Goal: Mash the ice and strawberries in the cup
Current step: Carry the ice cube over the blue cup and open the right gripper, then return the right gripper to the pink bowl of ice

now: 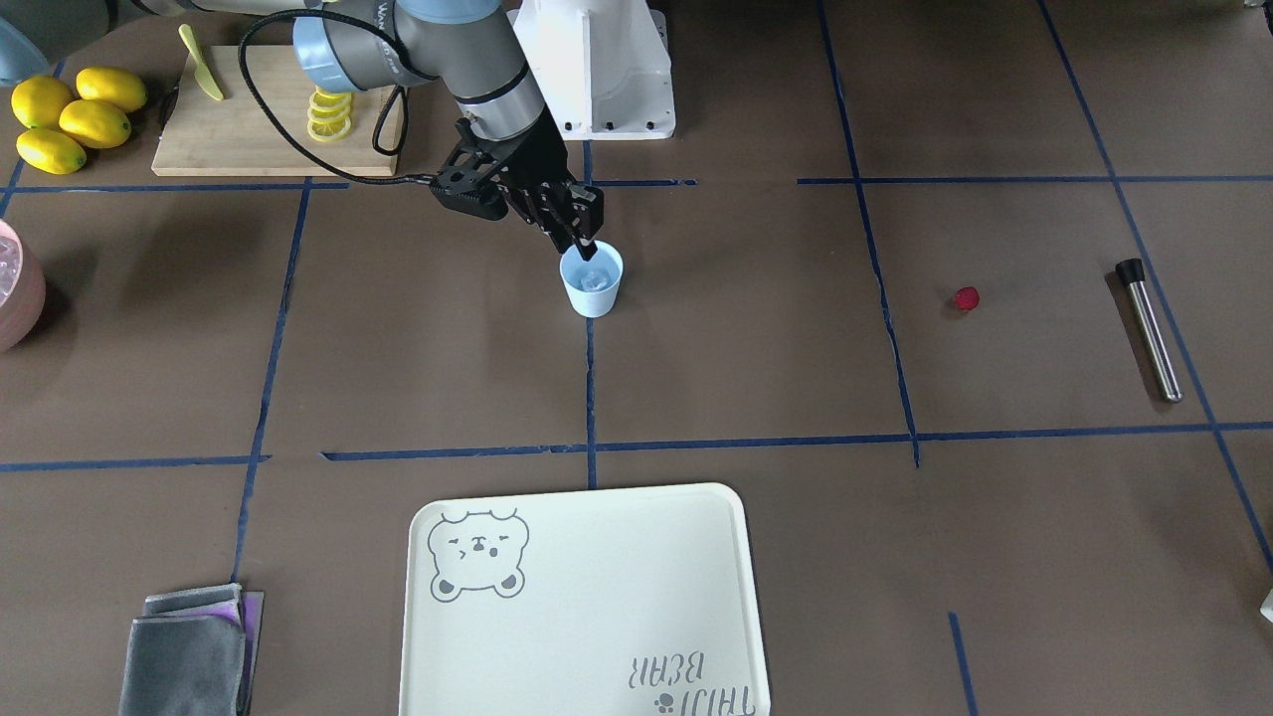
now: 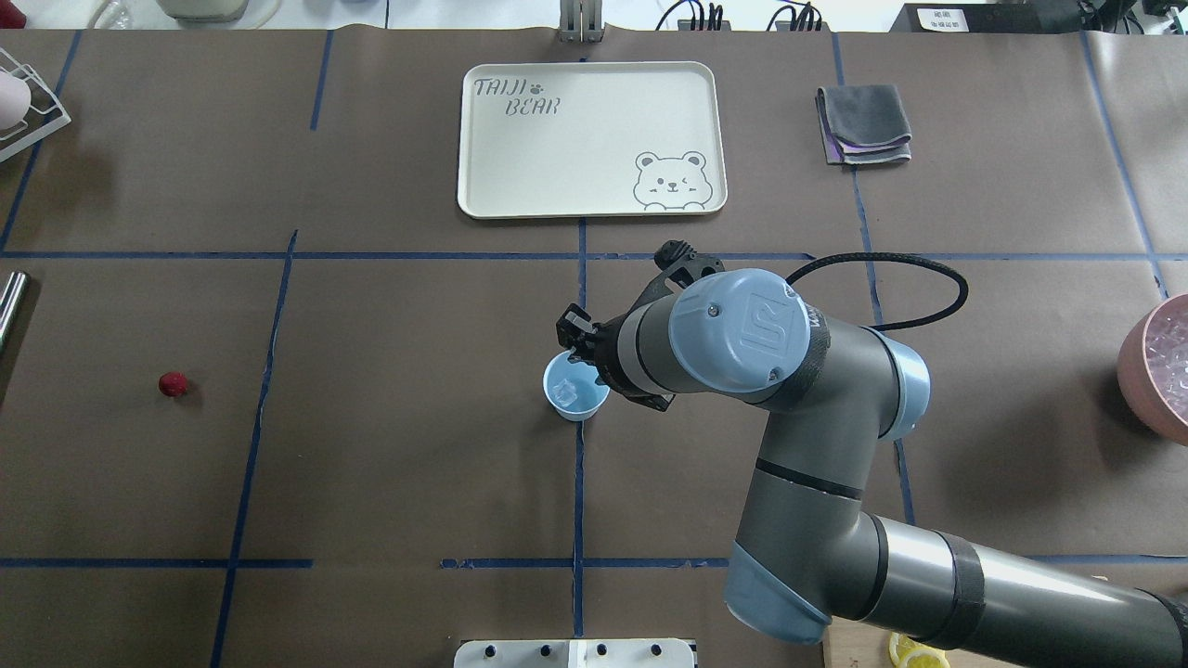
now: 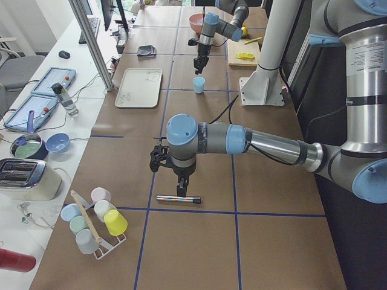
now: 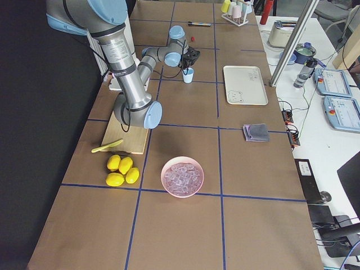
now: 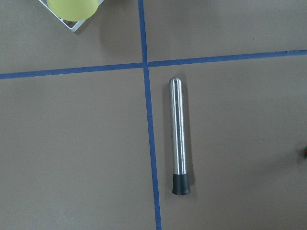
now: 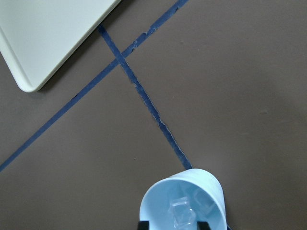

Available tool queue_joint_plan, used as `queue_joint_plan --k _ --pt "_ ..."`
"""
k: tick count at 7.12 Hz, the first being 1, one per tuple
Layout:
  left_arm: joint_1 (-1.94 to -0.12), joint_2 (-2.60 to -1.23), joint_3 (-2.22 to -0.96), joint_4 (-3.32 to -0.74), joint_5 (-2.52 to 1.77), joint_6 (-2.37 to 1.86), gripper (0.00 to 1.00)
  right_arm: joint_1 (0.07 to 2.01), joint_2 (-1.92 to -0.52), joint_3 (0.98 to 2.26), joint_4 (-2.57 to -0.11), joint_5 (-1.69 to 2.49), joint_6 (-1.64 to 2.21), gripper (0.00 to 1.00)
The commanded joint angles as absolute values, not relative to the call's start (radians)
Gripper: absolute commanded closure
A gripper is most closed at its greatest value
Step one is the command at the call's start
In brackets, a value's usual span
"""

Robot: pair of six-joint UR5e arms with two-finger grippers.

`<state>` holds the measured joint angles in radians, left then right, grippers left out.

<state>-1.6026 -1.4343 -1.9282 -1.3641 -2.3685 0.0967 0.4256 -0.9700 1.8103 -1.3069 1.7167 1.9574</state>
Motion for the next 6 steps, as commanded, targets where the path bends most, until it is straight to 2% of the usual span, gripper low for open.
queue_joint_plan --k 1,2,4,6 --pt "-1.603 -1.434 -1.928 -1.365 -2.368 0.097 0.0 0.431 -0.971 1.818 -1.308 1.715 1.957 0.2" --pt "-1.603 -1.434 -1.93 -1.364 -2.368 0.097 0.0 0.474 -1.012 1.886 -1.343 1.73 1.947 0.01" --pt "-1.603 -1.434 -1.928 -1.364 -2.37 0.097 0.0 0.601 -1.168 2.038 -1.446 1.903 1.797 0.0" --pt "-1.603 -1.434 -1.928 -1.364 -2.368 0.097 0.0 0.685 -1.405 2.159 -1.44 1.966 1.589 0.0"
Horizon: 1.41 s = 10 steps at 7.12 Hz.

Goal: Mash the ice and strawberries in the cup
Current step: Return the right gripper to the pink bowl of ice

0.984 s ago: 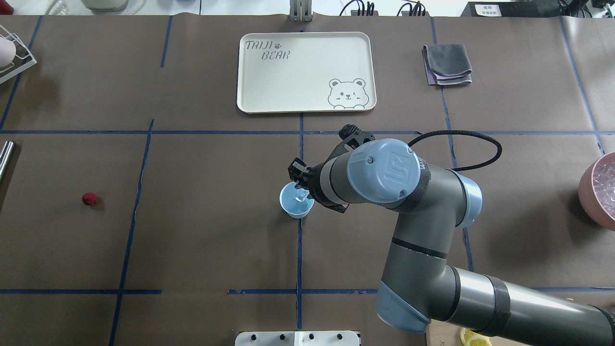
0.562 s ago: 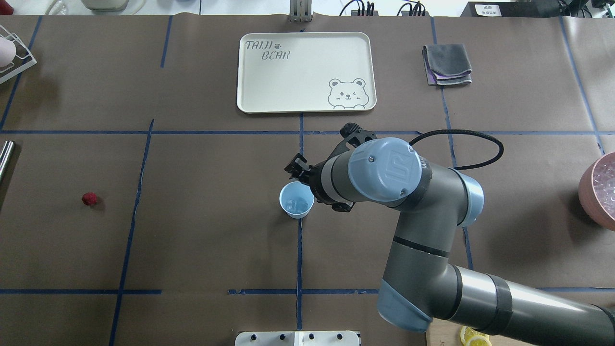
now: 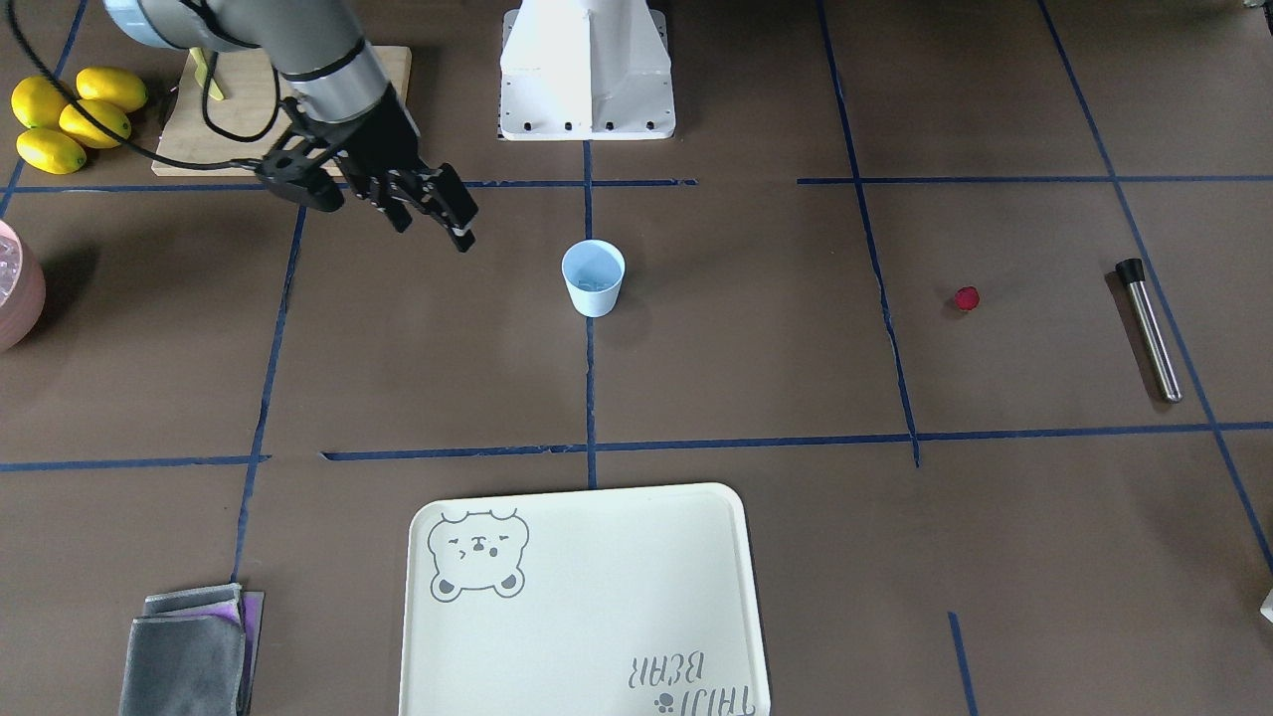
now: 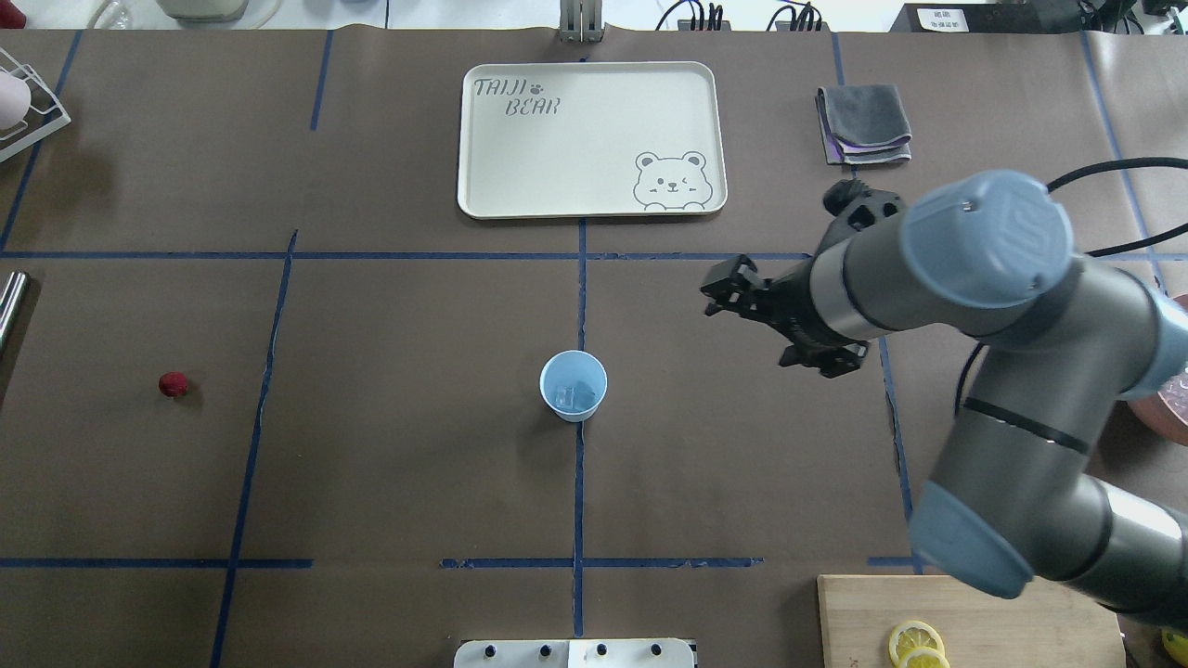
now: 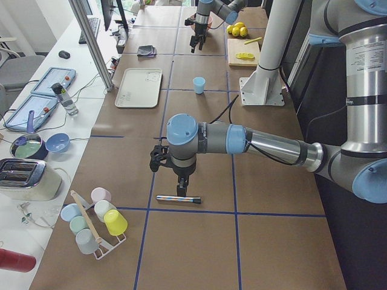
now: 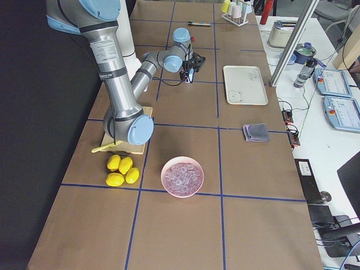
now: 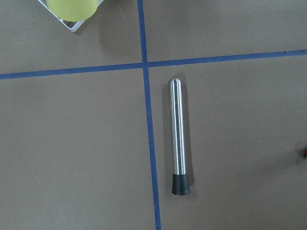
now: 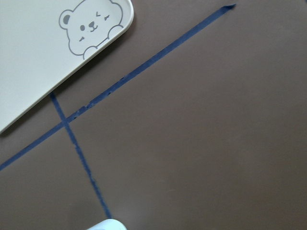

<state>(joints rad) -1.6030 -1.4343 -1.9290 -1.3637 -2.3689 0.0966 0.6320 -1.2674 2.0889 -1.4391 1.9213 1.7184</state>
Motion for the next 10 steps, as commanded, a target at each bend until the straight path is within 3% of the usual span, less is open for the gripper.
queue_joint_plan --k 1,4,6,10 --pt "-1.603 -1.424 -1.93 -1.367 -2.37 0.097 0.0 0.751 -1.493 2.172 -1.434 2.03 1.477 0.0" --pt "-1.603 -1.424 -1.931 -1.37 -2.37 0.097 0.0 0.963 -1.74 2.134 -1.398 2.109 1.086 0.0" --pt "-1.603 -1.424 -1.931 -1.37 -2.37 0.097 0.0 1.241 -1.761 1.911 -1.391 2.411 0.723 0.0" --pt "-1.603 -1.42 -1.937 -1.37 -2.37 0.098 0.0 1.289 -1.805 1.728 -1.276 2.366 0.646 0.0"
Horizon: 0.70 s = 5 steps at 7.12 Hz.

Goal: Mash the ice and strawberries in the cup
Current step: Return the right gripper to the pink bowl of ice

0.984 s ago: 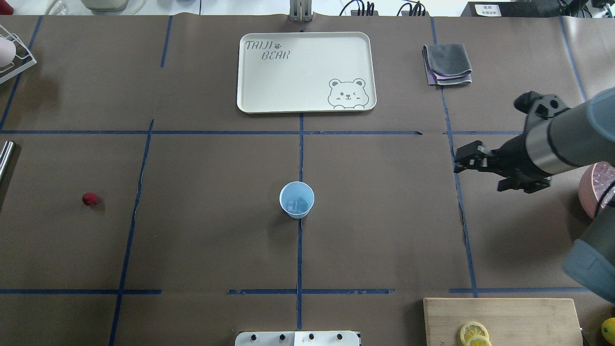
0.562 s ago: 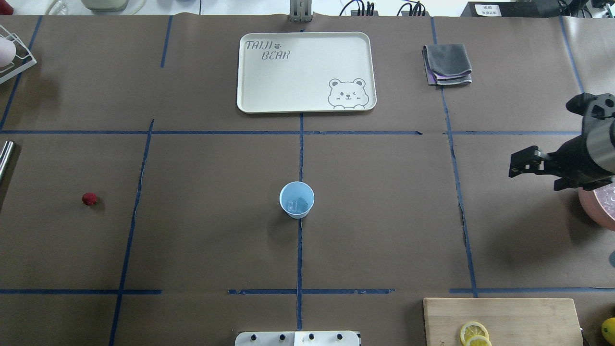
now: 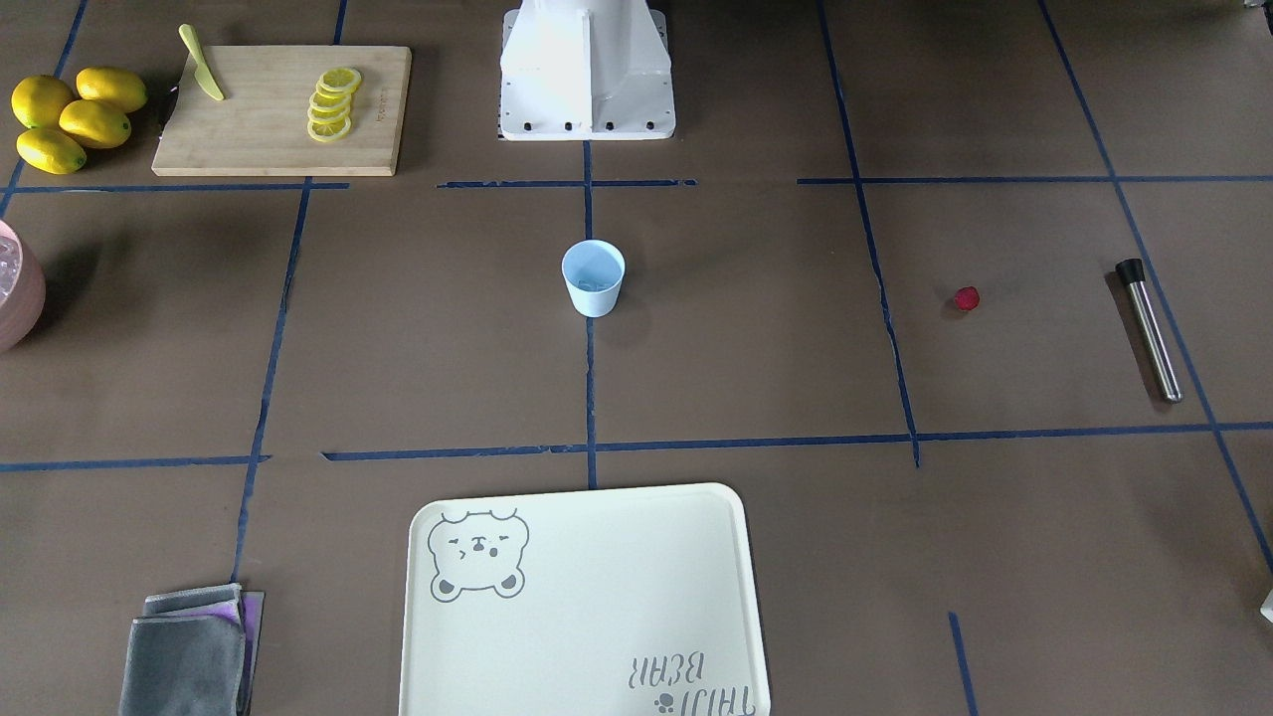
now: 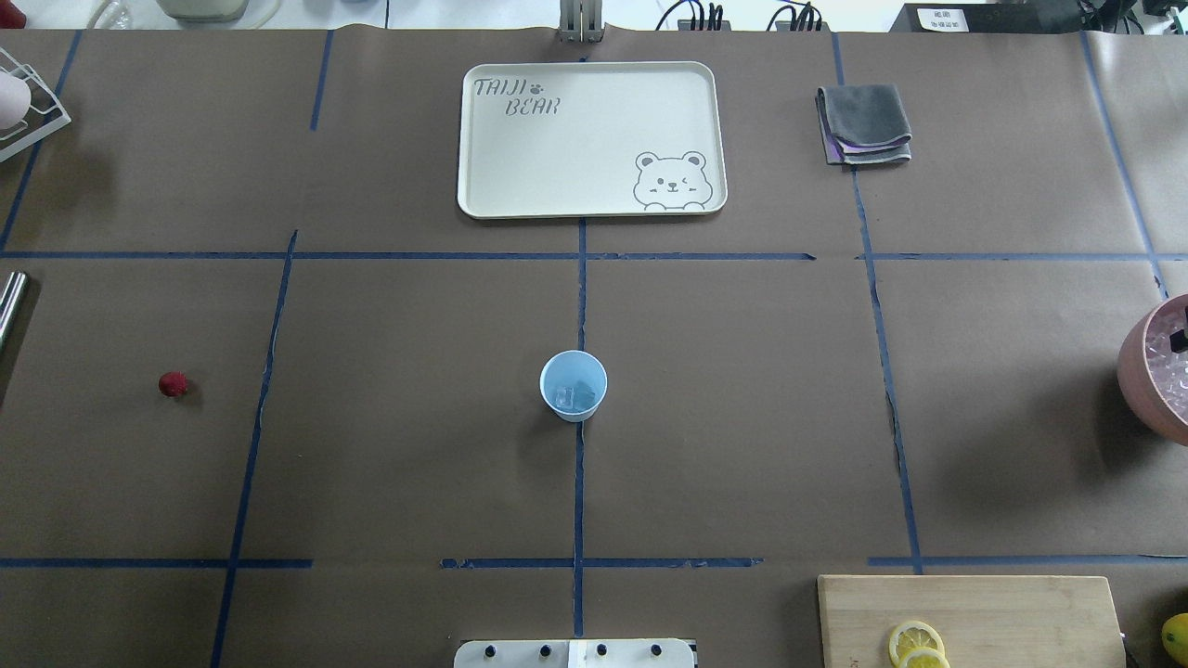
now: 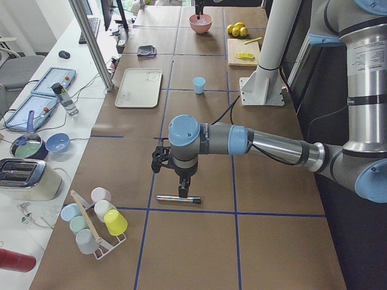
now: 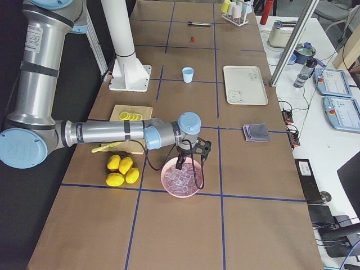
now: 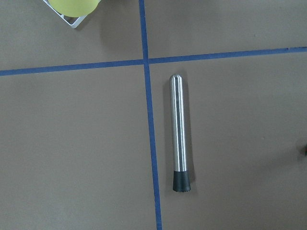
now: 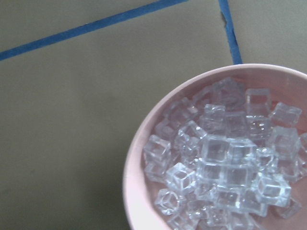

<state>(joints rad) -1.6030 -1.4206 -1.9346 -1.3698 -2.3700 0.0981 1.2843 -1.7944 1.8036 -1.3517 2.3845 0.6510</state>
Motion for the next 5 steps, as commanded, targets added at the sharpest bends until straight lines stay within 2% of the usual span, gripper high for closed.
queue_joint_plan --k 1,5 --pt "-1.603 -1.42 -1.939 -1.37 -2.37 0.097 0.0 1.289 -1.805 1.677 -1.203 2.364 0.659 0.01" --pt "-1.603 -1.419 -1.957 -1.361 -2.37 0.097 0.0 1.287 -1.807 1.649 -1.189 2.321 0.732 0.07"
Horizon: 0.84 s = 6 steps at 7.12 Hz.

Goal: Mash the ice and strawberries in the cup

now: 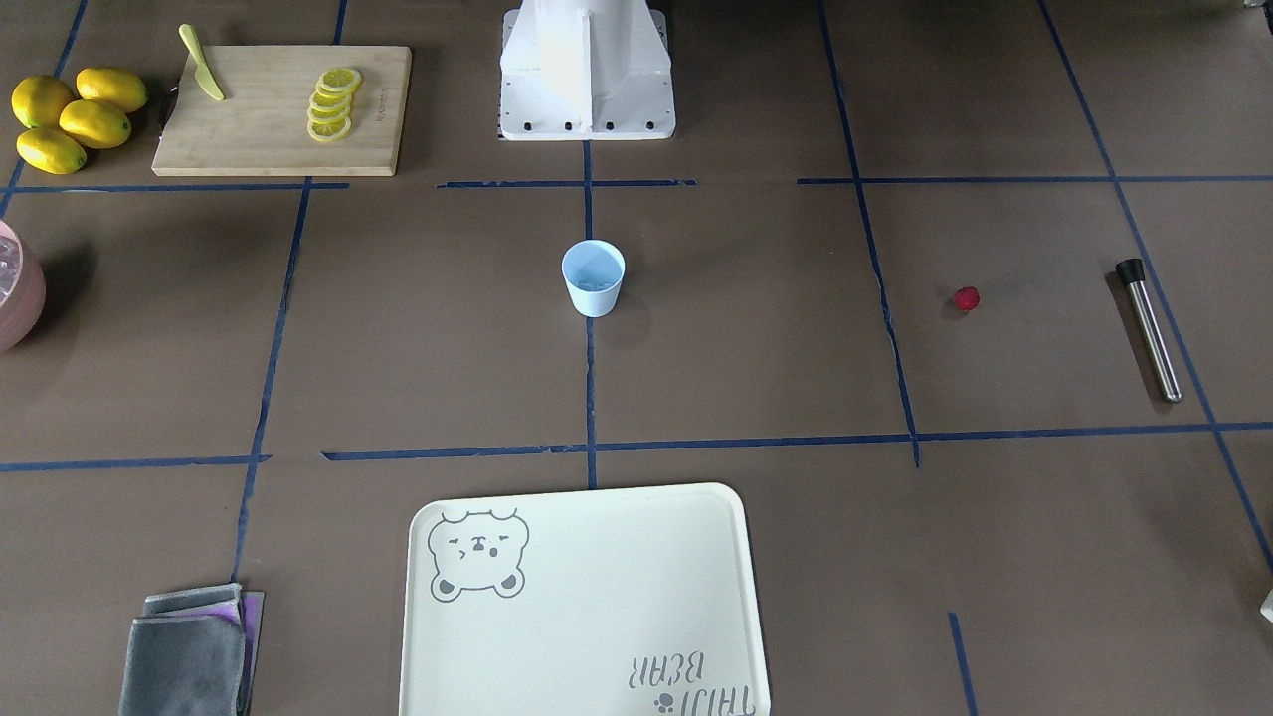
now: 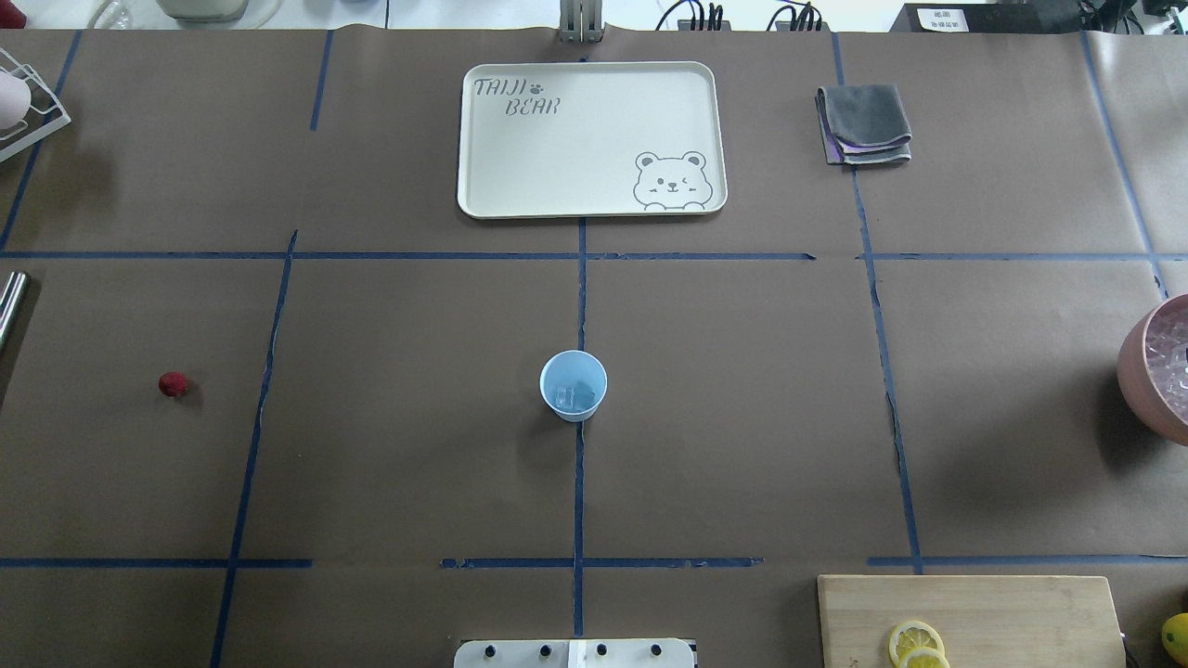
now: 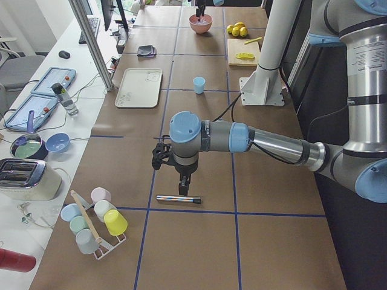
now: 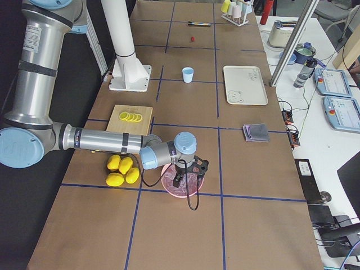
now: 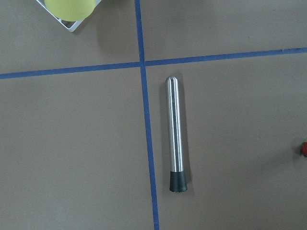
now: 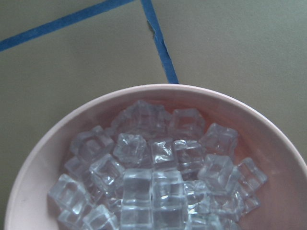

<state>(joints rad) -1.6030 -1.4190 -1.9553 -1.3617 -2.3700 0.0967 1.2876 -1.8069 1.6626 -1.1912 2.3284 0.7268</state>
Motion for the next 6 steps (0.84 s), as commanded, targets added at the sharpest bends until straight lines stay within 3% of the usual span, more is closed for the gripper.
queue_joint_plan --k 1,2,3,5,6 --pt "-1.603 -1.419 -1.957 -1.361 -2.37 0.097 0.0 1.287 -1.807 1.648 -1.189 2.319 0.735 0.1" --pt "-1.603 -1.419 -1.957 -1.361 -2.37 0.097 0.0 1.287 -1.807 1.646 -1.19 2.319 0.735 0.13" --pt "-1.603 -1.419 -1.957 -1.361 -2.37 0.097 0.0 1.287 -1.807 1.643 -1.189 2.319 0.735 0.22" --pt "-1.603 -1.419 -1.959 -1.361 -2.37 0.097 0.0 1.287 -1.807 1.641 -1.189 2.316 0.739 0.46" --pt "-1.603 -1.419 -1.962 -1.361 -2.37 0.097 0.0 1.287 -1.807 1.643 -1.189 2.319 0.756 0.66"
